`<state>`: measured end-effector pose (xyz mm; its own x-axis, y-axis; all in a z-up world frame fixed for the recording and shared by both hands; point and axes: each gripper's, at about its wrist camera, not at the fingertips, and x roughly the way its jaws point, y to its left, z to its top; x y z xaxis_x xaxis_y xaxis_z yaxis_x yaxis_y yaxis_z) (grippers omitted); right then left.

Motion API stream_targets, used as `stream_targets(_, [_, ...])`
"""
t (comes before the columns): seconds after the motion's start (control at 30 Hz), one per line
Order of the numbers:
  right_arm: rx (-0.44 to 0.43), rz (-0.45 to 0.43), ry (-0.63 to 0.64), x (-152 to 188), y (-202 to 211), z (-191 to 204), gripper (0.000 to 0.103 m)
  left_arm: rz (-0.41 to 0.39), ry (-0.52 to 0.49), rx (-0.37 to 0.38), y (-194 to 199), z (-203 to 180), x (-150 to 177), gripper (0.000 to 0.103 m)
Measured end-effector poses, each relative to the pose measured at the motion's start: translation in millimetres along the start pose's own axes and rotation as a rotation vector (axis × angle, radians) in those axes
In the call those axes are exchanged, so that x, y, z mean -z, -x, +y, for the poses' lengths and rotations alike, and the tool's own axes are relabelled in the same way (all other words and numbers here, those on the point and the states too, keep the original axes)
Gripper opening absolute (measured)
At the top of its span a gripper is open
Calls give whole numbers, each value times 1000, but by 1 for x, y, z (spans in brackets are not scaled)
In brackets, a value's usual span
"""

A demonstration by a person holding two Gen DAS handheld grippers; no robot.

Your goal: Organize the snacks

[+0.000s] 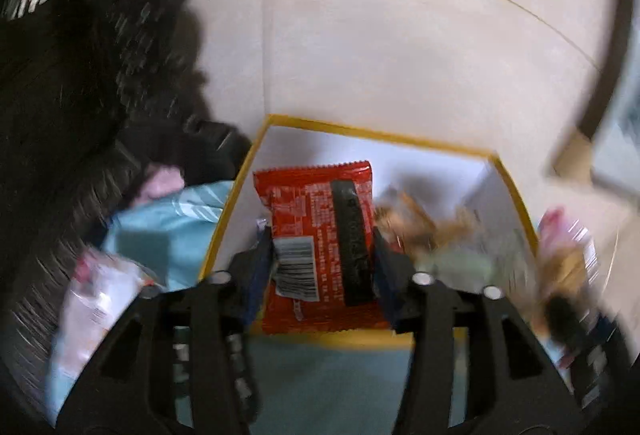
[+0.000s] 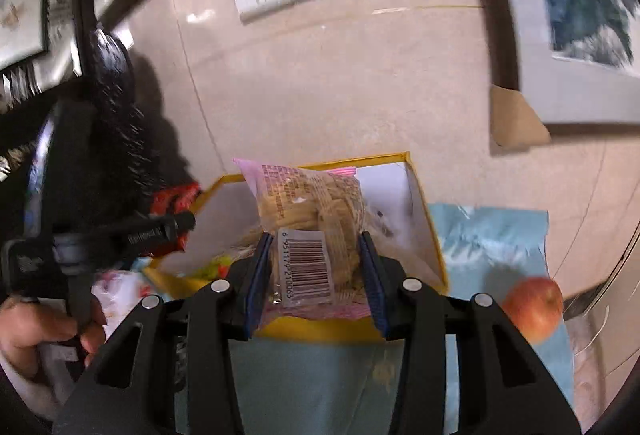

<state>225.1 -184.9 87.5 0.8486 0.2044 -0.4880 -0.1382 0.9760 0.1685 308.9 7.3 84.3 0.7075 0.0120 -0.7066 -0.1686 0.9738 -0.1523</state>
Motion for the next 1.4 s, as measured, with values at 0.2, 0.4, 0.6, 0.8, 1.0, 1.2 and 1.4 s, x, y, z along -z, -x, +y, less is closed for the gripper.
stream_targets(0.2, [72,-69,120,12,-7,22,64,-18,-1,-88,-17,9,11,100])
stream_targets(0.4, [38,-15,34,17,21,4,65,18,-125,-134,2,7,28,100])
stream_targets(0.6, [43,-22,3,33,61,8,85,-20,-166,-90,59,-1,55,101])
stream_targets(0.8, [48,-33,13,64,115,20,90,-48,-208,-36,117,-7,99,101])
stream_targets(1.0, [37,-43,9,89,157,28,93,-45,-198,-10,154,1,143,101])
stream_targets(1.2, [30,-53,-5,104,180,30,96,-52,-180,-17,175,17,170,101])
stream_targets(1.4, [26,-59,-9,117,194,31,96,-55,-186,-51,182,29,187,101])
